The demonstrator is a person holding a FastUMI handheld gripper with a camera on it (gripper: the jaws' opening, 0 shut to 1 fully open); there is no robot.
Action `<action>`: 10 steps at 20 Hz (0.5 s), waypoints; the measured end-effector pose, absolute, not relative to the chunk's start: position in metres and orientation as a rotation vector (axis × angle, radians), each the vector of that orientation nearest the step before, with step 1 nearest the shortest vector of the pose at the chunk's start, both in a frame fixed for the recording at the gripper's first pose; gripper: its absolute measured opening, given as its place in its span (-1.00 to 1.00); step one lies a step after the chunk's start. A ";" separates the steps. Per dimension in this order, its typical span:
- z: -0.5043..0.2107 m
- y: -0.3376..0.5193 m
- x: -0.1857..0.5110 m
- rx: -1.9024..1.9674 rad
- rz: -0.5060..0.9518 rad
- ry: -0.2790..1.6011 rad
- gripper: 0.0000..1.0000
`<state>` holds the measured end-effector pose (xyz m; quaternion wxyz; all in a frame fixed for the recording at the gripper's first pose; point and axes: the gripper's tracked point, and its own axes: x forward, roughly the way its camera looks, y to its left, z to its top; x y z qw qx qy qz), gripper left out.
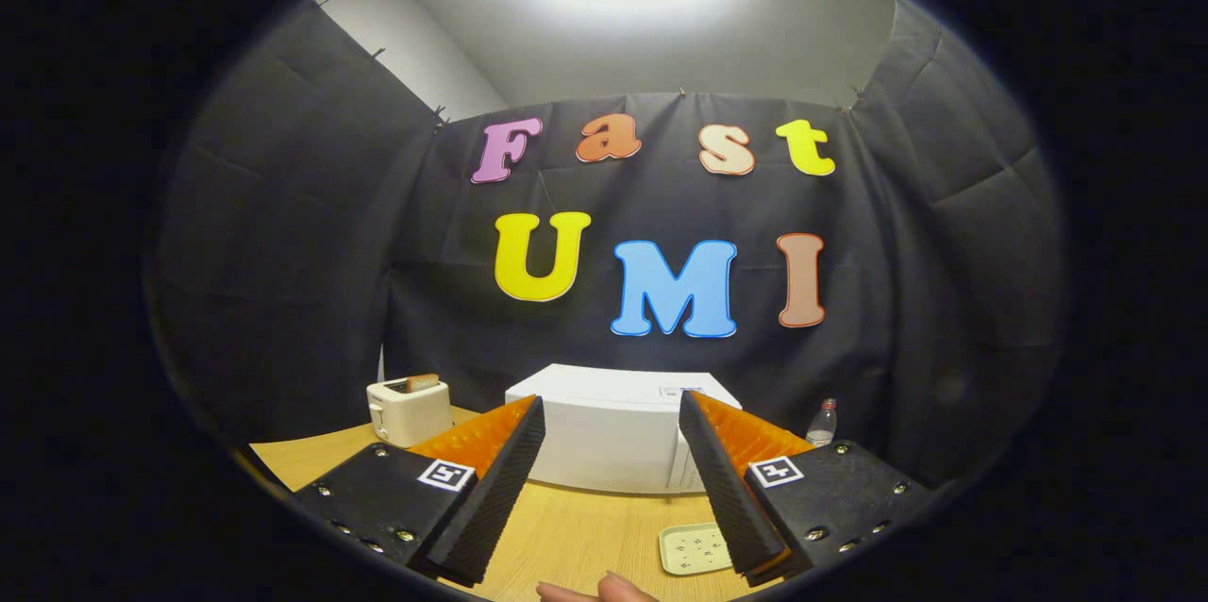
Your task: Open the microwave, put the food inside, and close the microwave door.
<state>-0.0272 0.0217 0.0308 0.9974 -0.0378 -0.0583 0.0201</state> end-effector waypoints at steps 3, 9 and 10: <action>0.023 0.012 -0.023 -0.094 -0.015 -0.108 0.81; 0.016 0.009 -0.021 -0.087 -0.022 -0.081 0.81; 0.014 0.011 -0.020 -0.088 -0.016 -0.076 0.81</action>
